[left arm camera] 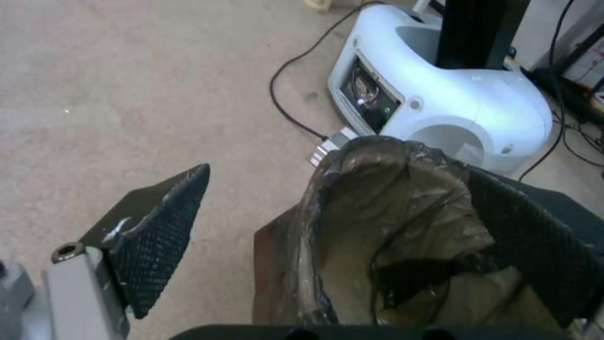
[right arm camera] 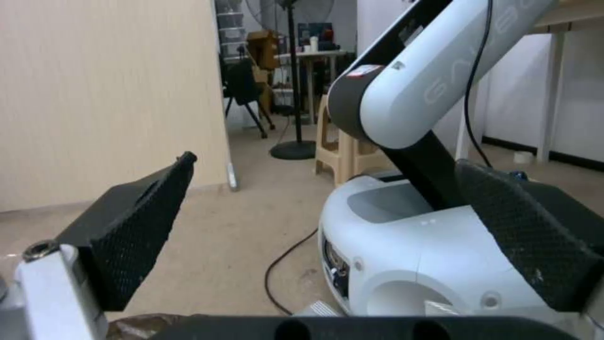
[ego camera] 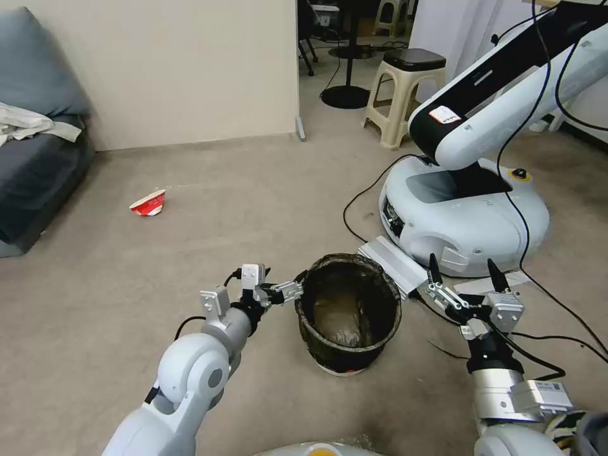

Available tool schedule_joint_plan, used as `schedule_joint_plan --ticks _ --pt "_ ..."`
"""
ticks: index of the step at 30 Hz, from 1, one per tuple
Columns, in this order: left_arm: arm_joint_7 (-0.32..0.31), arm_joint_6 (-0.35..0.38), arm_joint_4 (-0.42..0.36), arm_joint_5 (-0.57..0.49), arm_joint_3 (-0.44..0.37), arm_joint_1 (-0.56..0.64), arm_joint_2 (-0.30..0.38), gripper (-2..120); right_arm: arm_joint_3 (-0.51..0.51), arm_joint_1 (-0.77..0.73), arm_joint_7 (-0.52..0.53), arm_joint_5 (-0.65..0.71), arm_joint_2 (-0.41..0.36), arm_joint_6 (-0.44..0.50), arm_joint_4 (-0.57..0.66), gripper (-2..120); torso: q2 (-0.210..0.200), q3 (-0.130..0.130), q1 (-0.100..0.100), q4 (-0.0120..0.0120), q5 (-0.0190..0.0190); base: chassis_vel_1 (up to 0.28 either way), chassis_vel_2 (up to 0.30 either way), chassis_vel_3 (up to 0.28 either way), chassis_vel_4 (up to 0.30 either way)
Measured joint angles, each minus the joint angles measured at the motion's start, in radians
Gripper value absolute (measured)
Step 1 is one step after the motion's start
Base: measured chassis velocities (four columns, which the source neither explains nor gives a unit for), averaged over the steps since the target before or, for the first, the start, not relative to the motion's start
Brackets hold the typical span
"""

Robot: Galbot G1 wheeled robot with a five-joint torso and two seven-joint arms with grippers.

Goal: Pick up the trash can from the floor.

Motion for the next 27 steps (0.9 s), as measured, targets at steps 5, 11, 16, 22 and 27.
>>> schedule_joint_plan --ticks 5,11,16,22,27 --pt "-0.027 0.043 0.027 -0.011 0.013 -0.038 0.009 100 0.000 0.000 -0.001 -0.005 0.003 0.000 0.000 100 0.000 0.000 0.000 0.0000 0.0000 0.000 0.000 0.000 0.000" --pt "-0.112 0.106 0.068 -0.030 0.056 -0.089 0.011 100 0.001 0.005 -0.001 -0.005 0.001 0.000 -0.009 100 0.000 0.000 0.000 -0.0001 0.0000 0.000 0.000 0.000 0.000" --pt "-0.163 0.126 0.105 -0.031 0.088 -0.121 0.008 100 0.001 0.012 -0.001 -0.005 -0.001 -0.001 -0.020 100 0.000 0.000 0.000 0.0000 0.0000 0.000 0.000 0.000 0.000" --pt "-0.198 0.141 0.130 -0.032 0.126 -0.145 0.009 100 0.003 0.017 0.003 -0.001 -0.004 -0.001 -0.027 100 0.000 0.000 0.000 0.0000 0.0000 0.000 0.000 0.000 0.000" --pt "-0.242 0.161 0.148 -0.050 0.163 -0.165 0.009 100 0.006 0.019 0.006 0.002 -0.007 -0.002 -0.029 100 0.000 0.000 0.000 0.0000 0.0000 0.000 0.000 0.000 0.000"
